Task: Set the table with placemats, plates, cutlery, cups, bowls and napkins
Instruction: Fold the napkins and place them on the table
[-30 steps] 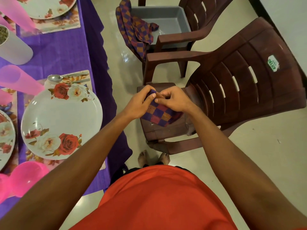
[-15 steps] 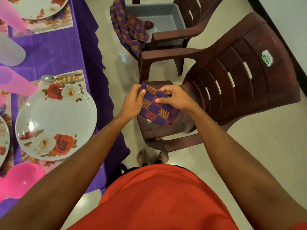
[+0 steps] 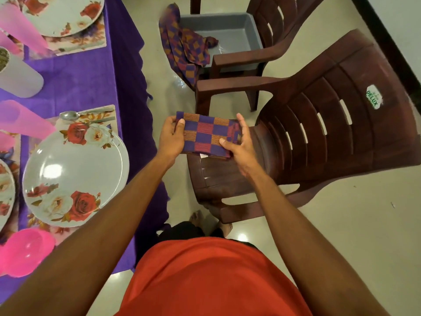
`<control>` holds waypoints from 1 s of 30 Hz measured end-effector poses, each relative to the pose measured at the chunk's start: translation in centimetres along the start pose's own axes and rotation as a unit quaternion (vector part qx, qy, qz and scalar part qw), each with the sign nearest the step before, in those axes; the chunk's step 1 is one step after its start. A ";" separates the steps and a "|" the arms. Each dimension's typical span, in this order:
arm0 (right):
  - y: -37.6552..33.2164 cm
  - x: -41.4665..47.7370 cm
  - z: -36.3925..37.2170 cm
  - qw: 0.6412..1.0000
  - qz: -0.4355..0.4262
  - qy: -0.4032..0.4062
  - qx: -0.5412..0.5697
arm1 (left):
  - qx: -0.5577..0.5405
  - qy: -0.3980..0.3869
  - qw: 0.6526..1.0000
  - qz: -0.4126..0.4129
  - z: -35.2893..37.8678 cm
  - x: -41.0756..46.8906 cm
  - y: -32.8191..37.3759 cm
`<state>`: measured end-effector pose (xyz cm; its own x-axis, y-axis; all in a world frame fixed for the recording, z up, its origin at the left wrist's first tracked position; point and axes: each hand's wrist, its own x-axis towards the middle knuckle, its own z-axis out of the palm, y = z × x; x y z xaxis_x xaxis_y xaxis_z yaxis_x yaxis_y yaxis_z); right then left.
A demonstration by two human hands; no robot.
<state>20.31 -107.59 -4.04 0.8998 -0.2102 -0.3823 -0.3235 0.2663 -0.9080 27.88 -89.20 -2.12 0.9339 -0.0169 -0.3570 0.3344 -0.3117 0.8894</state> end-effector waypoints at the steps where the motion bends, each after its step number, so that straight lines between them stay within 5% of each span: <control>1: -0.1 0.4 0.6 1.000 -0.007 0.001 -0.008 | 0.002 0.011 1.000 -0.003 -0.6 0.5 0.0; 6: -0.6 3.9 4.9 0.978 -0.122 -0.039 -0.168 | -0.009 0.032 0.999 0.021 -5.3 3.8 0.2; 11: -1.4 10.7 12.4 0.960 -0.120 -0.069 -0.245 | 0.022 0.011 0.999 0.036 -12.3 8.8 0.6; 16: -2.1 16.4 22.4 0.953 -0.059 -0.168 -0.244 | 0.033 0.096 0.995 -0.014 -19.7 14.5 -0.7; 21: -1.0 21.2 30.3 0.914 -0.142 -0.188 -0.331 | 0.113 0.206 0.972 -0.018 -24.9 19.2 -1.9; 30: 1.0 25.4 36.4 0.875 -0.167 -0.190 -0.412 | 0.179 0.225 0.956 -0.064 -28.9 24.9 -3.8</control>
<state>53.45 -78.46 -8.37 0.9660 0.2239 -0.1291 0.0165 -0.5521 -0.8336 53.49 -60.94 -6.10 0.8751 0.4280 -0.2259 0.4599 -0.5901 0.6635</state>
